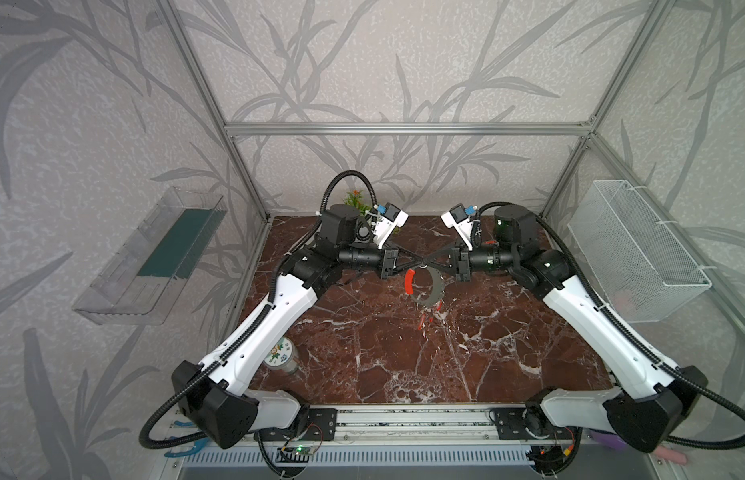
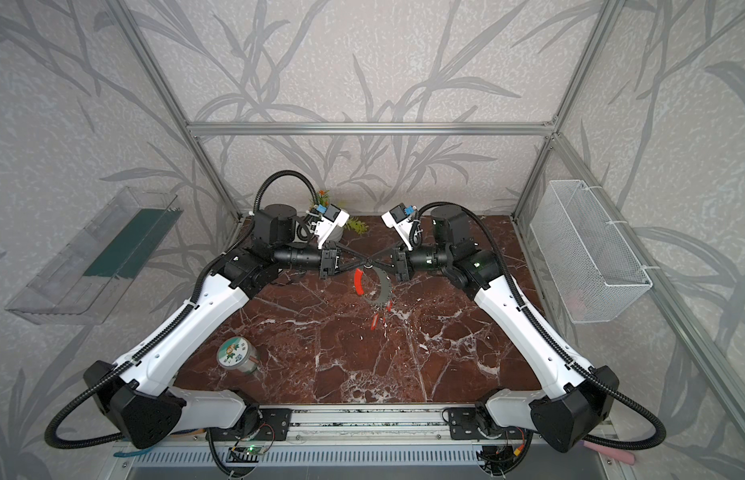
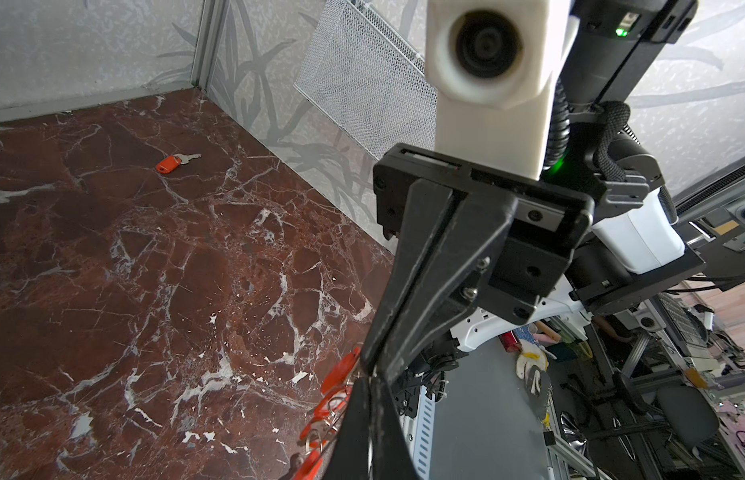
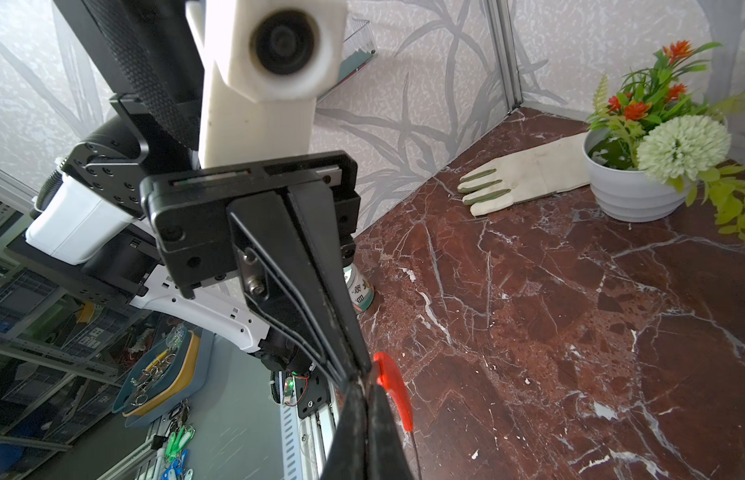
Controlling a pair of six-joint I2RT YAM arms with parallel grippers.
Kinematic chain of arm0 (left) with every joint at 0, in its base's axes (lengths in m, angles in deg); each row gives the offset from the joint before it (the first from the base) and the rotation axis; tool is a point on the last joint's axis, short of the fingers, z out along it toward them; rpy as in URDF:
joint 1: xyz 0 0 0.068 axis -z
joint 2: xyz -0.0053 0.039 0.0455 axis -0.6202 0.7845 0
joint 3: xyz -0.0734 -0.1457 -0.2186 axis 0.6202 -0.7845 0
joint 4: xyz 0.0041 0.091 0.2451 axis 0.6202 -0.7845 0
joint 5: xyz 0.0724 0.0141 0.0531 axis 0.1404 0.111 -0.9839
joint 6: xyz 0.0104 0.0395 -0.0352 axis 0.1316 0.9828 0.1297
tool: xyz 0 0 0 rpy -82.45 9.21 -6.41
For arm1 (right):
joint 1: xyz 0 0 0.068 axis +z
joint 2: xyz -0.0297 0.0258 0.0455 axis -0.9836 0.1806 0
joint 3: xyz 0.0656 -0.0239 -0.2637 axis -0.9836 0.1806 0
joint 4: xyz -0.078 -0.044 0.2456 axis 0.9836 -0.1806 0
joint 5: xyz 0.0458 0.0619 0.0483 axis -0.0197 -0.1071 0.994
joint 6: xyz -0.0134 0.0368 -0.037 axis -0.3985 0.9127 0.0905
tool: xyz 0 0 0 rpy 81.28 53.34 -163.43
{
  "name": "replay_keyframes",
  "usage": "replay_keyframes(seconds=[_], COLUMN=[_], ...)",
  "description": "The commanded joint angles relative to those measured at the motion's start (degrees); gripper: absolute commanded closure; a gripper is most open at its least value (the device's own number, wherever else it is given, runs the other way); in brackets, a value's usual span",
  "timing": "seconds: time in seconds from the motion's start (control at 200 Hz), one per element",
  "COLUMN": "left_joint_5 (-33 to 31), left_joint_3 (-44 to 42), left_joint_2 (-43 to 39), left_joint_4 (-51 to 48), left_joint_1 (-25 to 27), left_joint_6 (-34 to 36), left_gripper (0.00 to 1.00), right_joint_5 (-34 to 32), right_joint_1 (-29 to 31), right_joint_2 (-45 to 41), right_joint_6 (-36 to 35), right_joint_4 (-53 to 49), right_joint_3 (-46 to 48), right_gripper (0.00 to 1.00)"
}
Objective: Put the keys on the keyring
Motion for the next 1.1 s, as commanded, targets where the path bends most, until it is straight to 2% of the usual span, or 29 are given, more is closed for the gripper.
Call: replay_keyframes(seconds=[0.0,0.07,0.13,0.24,0.33,0.575,0.795,1.095], left_joint_5=[2.19,1.71,0.92,-1.92,-3.87,-6.94,-10.88,-10.58], left_joint_3=[1.28,0.98,0.62,-0.49,-2.00,-4.56,-7.32,-7.36], left_joint_2=[0.70,0.62,0.39,-0.75,-2.04,-3.73,-5.48,-5.59], left_joint_4=[-0.58,0.21,1.18,3.60,6.82,13.99,22.57,24.13], left_joint_1=[1.84,1.93,1.93,1.94,1.93,1.96,1.97,1.93], left_joint_6=[-0.15,-0.57,-0.93,-1.54,-2.61,-5.42,-9.57,-10.99], left_gripper=[1.00,1.00,1.00,1.00,1.00,1.00,1.00,1.00], right_joint_5=[0.01,-0.33,-0.84,-1.43,-1.14,-5.97,-7.59,-8.45], right_joint_1=[0.32,0.38,0.30,-1.03,-3.67,-5.20,-4.98,-1.96], right_joint_2=[-1.37,-1.59,-1.80,-2.76,-4.49,-9.19,-9.64,-8.24], right_joint_6=[0.95,1.40,1.78,4.05,8.73,13.69,21.92,22.44], right_joint_4=[4.88,5.47,5.62,7.30,12.59,21.14,32.20,34.77], right_joint_3=[0.06,0.63,1.01,2.47,5.86,13.30,17.82,16.41], right_gripper=[1.00,1.00,0.89,0.79,0.74,0.73,0.73,0.74])
